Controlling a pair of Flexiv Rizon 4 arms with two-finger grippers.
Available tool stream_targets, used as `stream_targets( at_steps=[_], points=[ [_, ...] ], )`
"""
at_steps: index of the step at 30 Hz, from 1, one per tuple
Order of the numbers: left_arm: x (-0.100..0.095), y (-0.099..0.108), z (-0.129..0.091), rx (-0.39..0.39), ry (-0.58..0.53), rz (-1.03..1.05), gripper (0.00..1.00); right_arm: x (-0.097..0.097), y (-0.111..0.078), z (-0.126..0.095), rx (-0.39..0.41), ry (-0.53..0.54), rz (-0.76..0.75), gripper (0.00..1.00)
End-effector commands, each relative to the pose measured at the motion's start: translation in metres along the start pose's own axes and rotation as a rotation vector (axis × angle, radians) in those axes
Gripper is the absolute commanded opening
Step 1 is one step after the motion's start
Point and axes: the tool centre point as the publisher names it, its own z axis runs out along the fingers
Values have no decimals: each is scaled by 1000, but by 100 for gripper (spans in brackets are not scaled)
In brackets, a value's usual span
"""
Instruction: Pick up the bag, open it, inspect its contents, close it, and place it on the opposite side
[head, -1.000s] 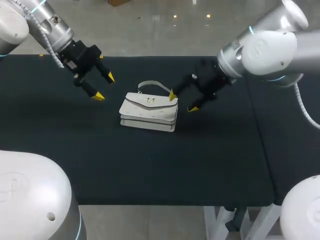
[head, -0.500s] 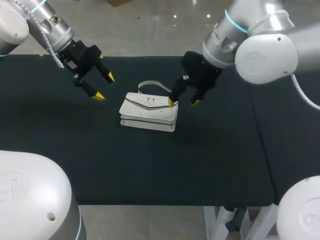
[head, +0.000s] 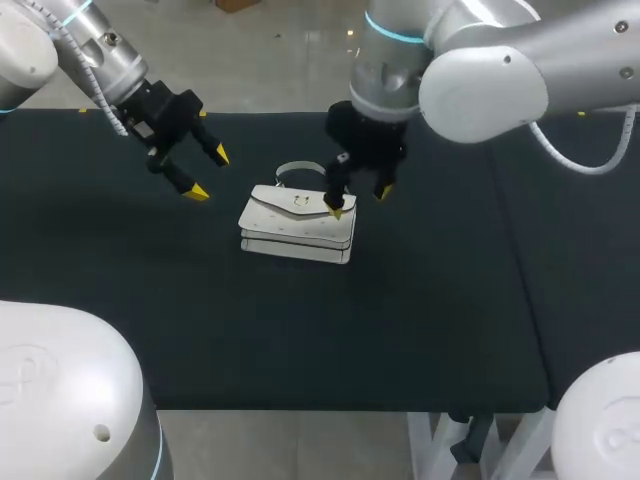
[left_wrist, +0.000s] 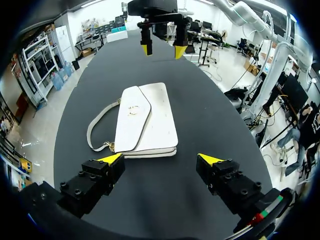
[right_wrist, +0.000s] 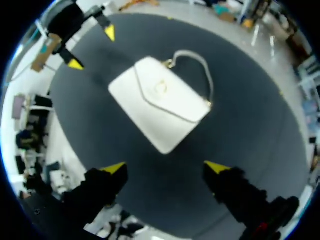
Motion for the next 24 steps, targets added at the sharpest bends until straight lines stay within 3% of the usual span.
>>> stream_targets(
  at_steps=[1,2,11,14,15,24],
  points=[
    [-5,-8,3,-43,-38,86,100,12,-5,-9,-76,-141,-151,100],
    [-7,-9,5,-67,-61,114,100,16,-8,-9,-96,-185,-201,100],
    [-12,-19,17,-2,-173,289,100,45,-19,8,-173,-411,-459,100],
    [-11,-22,21,7,-242,342,100,53,-26,13,-252,-532,-501,100],
    [-12,-23,23,-24,-295,355,100,56,-27,16,-276,-575,-534,100],
    [-14,-23,26,-31,-317,357,100,58,-27,19,-286,-576,-550,100]
  ],
)
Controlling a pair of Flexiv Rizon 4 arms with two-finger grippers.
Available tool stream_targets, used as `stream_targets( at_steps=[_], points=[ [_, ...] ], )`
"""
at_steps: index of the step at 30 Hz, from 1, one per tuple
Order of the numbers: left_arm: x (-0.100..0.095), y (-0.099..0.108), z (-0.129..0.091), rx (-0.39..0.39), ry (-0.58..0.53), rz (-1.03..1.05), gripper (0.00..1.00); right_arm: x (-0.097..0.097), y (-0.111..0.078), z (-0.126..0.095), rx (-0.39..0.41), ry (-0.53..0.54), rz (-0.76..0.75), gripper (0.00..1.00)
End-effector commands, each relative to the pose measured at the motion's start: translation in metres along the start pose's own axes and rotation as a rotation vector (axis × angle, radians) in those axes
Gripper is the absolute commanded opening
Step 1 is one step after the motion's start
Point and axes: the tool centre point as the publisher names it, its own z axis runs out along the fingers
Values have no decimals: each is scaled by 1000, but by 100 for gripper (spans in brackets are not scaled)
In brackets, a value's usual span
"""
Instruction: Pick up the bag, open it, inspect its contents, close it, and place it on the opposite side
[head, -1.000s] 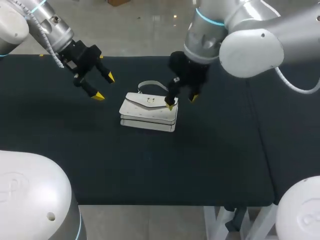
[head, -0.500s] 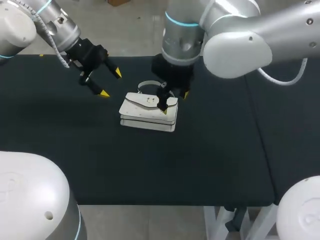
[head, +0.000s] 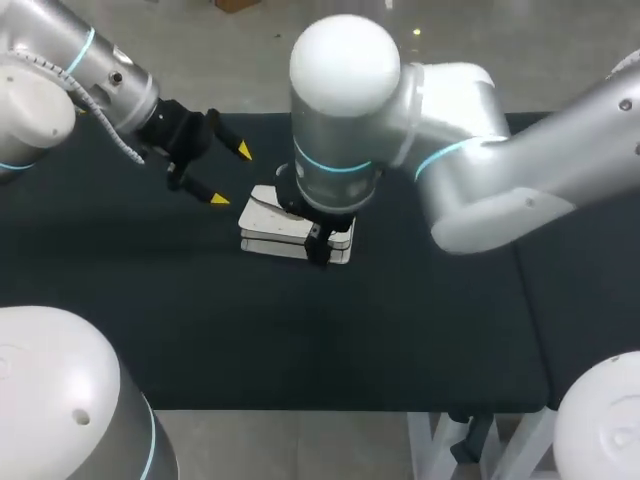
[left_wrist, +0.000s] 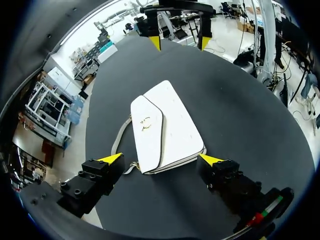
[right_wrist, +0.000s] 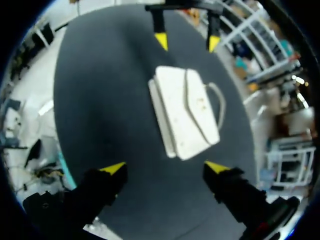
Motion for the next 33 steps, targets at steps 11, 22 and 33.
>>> stream_targets(
  at_steps=[11,22,33],
  points=[
    [4,-3,15,30,-143,99,100,16,1,22,-133,-262,-151,100],
    [-3,-13,25,40,-174,186,100,19,13,46,-166,-341,-223,95],
    [-8,-19,39,56,-166,243,100,10,18,69,-177,-384,-229,47]
  ],
)
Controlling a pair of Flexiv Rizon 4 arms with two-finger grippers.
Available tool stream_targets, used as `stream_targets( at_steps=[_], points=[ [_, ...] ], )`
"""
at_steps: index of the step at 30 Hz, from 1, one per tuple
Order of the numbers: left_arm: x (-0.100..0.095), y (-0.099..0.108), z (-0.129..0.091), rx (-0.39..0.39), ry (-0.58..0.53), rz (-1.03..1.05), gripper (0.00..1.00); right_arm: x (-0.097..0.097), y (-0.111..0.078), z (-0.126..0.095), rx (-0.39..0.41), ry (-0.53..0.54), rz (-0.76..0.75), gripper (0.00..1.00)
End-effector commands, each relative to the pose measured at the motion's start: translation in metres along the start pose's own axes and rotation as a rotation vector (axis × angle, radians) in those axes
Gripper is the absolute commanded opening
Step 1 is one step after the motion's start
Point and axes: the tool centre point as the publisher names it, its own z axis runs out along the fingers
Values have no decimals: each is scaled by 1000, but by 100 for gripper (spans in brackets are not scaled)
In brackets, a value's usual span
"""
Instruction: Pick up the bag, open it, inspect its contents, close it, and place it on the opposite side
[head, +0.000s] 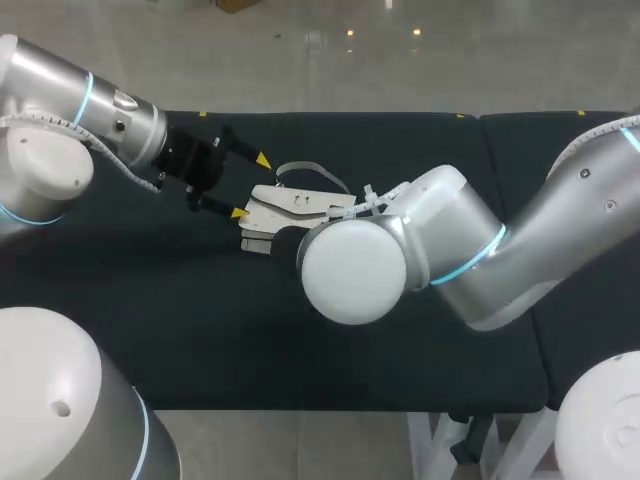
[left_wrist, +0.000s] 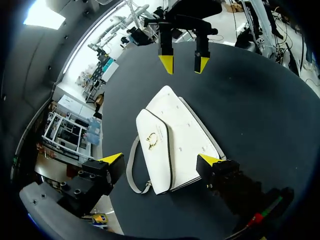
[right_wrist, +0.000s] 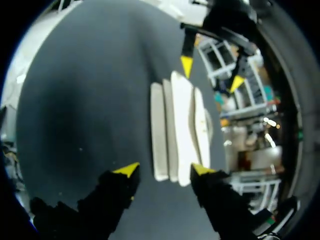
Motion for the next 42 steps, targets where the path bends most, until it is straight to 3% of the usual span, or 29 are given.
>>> stream_targets(
  at_steps=[1,10,29,34,36,42],
  points=[
    [-3,2,7,7,2,15,100,4,2,12,-2,-54,-7,48],
    [-3,0,15,10,20,43,100,-7,-11,27,-5,-75,-7,47],
    [-3,-2,26,7,57,55,100,-22,-20,54,-22,-97,-15,31],
    [-2,-1,27,4,65,55,100,-23,-20,58,-29,-98,-11,14],
    [-2,-1,28,4,67,55,100,-23,-21,58,-30,-100,-9,0],
    [-1,0,30,7,61,67,100,-21,-21,56,-31,-110,-7,0]
  ],
)
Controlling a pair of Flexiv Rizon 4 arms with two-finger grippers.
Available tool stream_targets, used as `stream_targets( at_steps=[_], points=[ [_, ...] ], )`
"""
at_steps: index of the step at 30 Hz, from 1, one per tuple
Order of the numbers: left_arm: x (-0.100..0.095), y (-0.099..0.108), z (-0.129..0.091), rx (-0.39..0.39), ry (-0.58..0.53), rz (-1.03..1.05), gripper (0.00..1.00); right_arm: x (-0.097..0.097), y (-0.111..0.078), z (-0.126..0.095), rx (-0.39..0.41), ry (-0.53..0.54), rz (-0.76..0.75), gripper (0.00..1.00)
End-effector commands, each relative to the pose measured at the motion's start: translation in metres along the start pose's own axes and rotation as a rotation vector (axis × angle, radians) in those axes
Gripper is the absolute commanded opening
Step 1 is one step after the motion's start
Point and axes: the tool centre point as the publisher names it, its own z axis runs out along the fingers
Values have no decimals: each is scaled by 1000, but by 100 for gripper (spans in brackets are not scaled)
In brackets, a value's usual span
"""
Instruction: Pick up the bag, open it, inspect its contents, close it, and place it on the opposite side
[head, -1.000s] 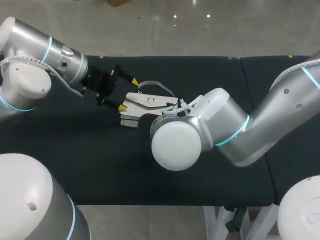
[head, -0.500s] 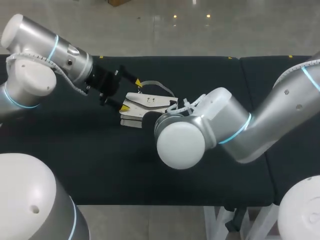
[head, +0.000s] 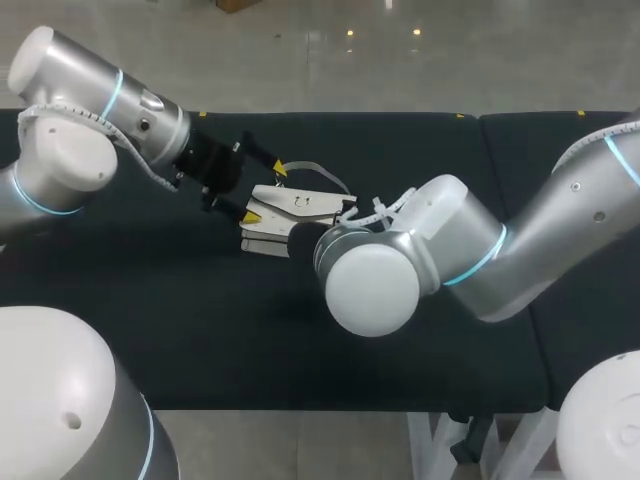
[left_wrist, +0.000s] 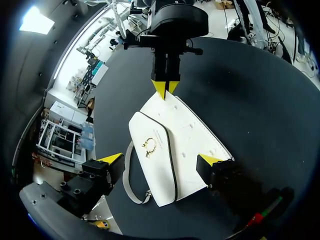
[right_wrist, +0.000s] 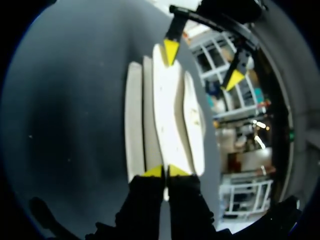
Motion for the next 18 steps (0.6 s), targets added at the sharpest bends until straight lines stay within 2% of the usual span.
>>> stream_targets(
  at_steps=[1,14,15,18],
  points=[
    [2,2,3,5,-15,18,100,4,-1,0,-5,-9,-1,0],
    [7,-11,7,-6,-117,147,100,5,2,-1,0,-7,14,0],
    [8,-12,8,-2,-115,148,99,5,2,-1,0,-7,14,0],
    [9,-11,12,-10,-115,153,89,5,2,-1,0,-7,14,0]
  ],
)
